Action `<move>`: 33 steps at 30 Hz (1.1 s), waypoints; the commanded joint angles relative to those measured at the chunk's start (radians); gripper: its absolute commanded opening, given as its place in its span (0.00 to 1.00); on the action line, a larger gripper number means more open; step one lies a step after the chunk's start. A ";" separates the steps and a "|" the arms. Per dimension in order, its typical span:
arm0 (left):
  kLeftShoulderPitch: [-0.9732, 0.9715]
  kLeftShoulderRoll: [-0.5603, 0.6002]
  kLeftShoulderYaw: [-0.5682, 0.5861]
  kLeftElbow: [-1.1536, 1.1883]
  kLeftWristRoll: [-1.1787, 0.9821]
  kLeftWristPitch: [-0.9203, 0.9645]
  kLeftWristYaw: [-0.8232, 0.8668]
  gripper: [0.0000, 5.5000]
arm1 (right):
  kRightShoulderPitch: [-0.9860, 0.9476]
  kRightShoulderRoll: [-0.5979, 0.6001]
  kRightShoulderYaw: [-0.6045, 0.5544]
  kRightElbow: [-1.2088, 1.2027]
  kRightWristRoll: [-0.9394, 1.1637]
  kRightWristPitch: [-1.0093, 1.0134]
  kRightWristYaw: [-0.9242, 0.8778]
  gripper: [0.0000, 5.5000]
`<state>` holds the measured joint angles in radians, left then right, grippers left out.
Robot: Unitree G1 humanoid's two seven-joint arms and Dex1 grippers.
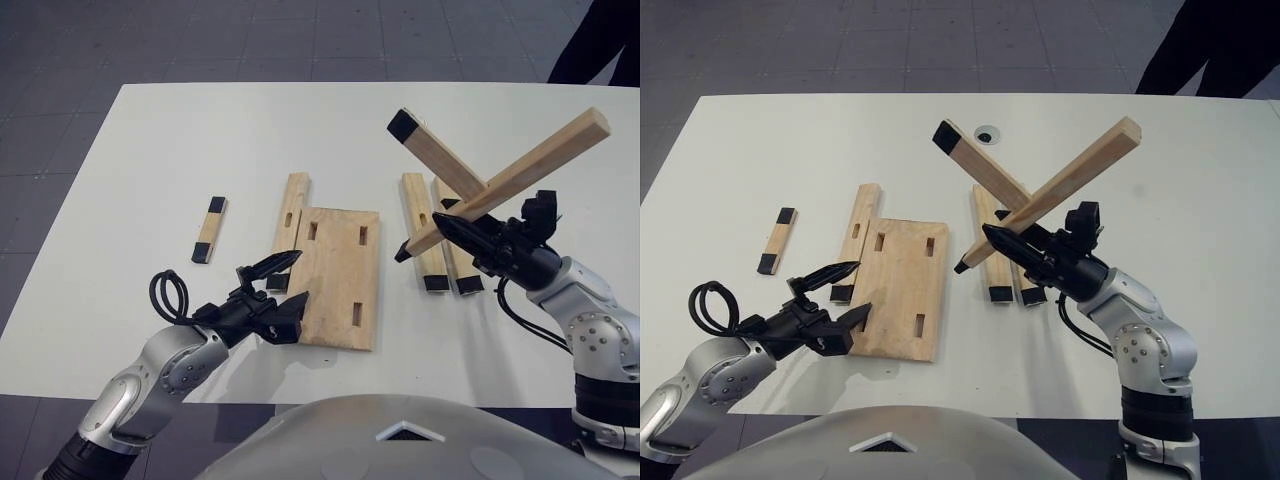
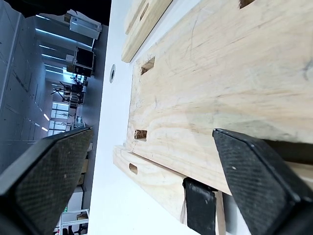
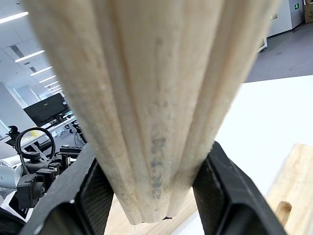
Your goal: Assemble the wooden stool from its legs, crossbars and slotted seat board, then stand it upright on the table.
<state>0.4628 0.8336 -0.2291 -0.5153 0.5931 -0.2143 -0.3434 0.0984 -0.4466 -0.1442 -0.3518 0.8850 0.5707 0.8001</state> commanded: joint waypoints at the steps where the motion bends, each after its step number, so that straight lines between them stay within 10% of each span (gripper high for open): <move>1: 0.015 -0.020 -0.052 0.015 -0.054 -0.062 -0.053 0.83 | -0.014 -0.012 0.002 -0.001 -0.013 -0.001 0.008 0.38; 12: -0.112 -0.141 0.177 -0.069 -0.242 -0.127 0.034 0.83 | -0.032 -0.022 0.011 0.015 -0.035 0.001 0.028 0.38; 33: -0.208 -0.245 -0.013 0.166 0.048 0.103 -0.056 0.83 | -0.446 -0.043 0.260 0.443 -0.403 -0.313 0.366 0.38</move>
<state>0.2571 0.5890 -0.2292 -0.3783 0.6376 -0.1206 -0.3822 -0.2894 -0.4991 0.0986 0.0400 0.5075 0.2869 1.1274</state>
